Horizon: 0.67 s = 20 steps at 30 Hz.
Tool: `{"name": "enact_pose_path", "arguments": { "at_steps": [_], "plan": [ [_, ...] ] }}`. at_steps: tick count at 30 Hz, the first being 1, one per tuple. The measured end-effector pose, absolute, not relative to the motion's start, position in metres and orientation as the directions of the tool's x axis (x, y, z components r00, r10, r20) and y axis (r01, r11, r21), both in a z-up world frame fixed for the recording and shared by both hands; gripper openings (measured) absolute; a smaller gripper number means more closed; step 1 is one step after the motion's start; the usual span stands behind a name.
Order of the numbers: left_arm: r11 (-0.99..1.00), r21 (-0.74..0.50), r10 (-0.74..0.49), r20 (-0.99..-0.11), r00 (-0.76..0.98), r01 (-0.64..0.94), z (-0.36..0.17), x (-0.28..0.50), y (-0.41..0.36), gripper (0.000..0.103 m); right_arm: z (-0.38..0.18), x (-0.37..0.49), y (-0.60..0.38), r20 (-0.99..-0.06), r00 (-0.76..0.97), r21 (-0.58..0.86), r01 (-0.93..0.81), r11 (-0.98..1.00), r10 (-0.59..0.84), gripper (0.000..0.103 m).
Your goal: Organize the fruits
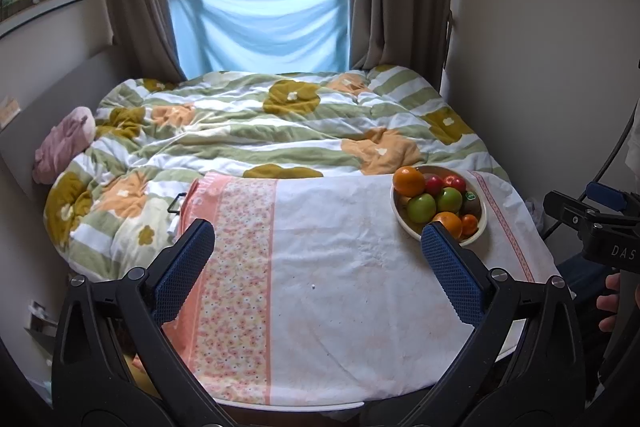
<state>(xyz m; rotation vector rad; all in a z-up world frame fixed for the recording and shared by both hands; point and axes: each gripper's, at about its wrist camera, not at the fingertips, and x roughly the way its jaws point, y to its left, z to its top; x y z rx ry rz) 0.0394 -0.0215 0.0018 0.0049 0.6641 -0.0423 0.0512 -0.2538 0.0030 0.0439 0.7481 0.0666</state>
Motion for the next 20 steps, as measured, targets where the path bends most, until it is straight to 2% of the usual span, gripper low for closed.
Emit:
{"name": "enact_pose_path", "arguments": {
  "at_steps": [20],
  "plan": [
    [1.000, -0.018, -0.027, -0.584, 0.811, 0.020, 0.0053, 0.0394, -0.0190, 0.103, 0.0013, 0.0525, -0.2567, -0.676, 0.733, 0.064, -0.043, 0.997, 0.075, 0.103]
  ]
}}
